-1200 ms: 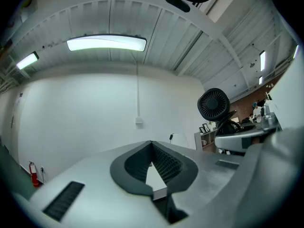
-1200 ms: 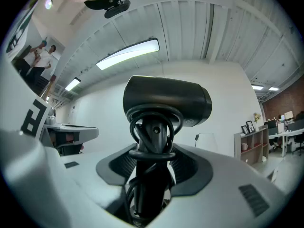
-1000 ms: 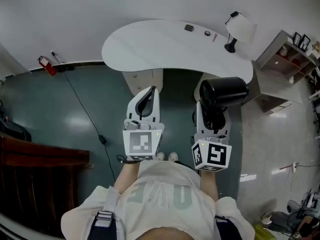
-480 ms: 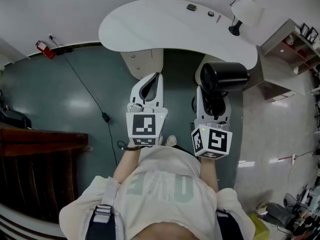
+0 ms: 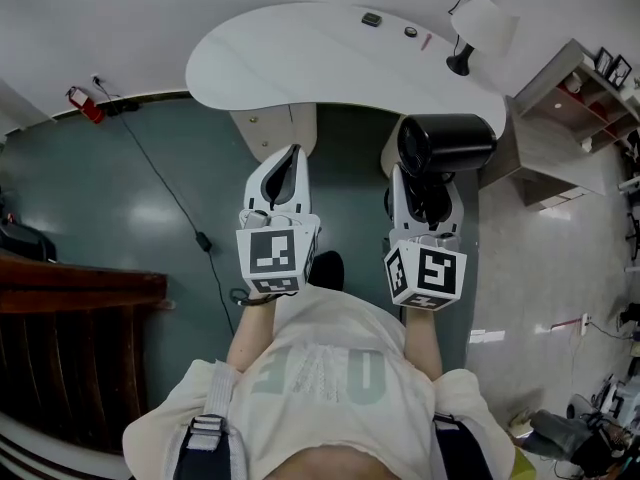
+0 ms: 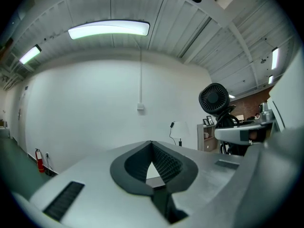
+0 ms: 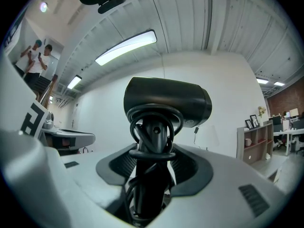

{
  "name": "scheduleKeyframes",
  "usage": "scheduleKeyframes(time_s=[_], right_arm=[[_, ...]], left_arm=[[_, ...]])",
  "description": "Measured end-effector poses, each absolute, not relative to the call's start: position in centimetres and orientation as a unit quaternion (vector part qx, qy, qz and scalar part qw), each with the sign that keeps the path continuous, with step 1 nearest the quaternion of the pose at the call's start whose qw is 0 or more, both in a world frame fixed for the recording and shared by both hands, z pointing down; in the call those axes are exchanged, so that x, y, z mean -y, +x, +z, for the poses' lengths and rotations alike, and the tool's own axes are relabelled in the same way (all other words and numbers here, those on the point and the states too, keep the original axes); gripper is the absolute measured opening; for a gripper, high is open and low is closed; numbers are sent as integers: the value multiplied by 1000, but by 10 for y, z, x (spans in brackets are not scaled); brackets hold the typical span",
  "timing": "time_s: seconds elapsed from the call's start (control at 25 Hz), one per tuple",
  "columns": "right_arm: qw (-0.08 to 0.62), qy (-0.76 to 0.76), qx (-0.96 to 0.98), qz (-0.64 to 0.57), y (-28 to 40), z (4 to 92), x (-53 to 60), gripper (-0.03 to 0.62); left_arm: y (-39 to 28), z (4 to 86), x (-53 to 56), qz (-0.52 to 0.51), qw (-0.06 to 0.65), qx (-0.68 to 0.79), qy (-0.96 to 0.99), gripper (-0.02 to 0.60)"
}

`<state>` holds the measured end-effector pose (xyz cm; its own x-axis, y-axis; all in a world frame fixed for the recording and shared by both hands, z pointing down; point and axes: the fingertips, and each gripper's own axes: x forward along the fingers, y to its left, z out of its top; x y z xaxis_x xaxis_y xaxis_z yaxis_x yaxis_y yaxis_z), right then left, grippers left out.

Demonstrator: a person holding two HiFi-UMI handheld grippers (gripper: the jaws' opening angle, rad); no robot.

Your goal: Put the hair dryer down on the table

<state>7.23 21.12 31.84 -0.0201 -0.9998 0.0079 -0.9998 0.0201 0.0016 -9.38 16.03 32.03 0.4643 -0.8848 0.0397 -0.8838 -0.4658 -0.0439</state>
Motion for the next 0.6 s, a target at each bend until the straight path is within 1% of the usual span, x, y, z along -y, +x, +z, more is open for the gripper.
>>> scheduleKeyframes(time_s=[0.32, 0.48, 0.6], right_arm=[[-4, 692, 721, -18, 86, 311, -178, 222], [1, 698, 715, -26, 97, 314, -149, 222], [-11, 698, 716, -21, 103, 311, -124, 222]], left_arm=[[-80, 310, -120, 1, 10, -521, -854, 6], [-65, 314, -82, 3, 15, -513, -858, 6], [-59, 312, -49, 5, 22, -507, -862, 6]])
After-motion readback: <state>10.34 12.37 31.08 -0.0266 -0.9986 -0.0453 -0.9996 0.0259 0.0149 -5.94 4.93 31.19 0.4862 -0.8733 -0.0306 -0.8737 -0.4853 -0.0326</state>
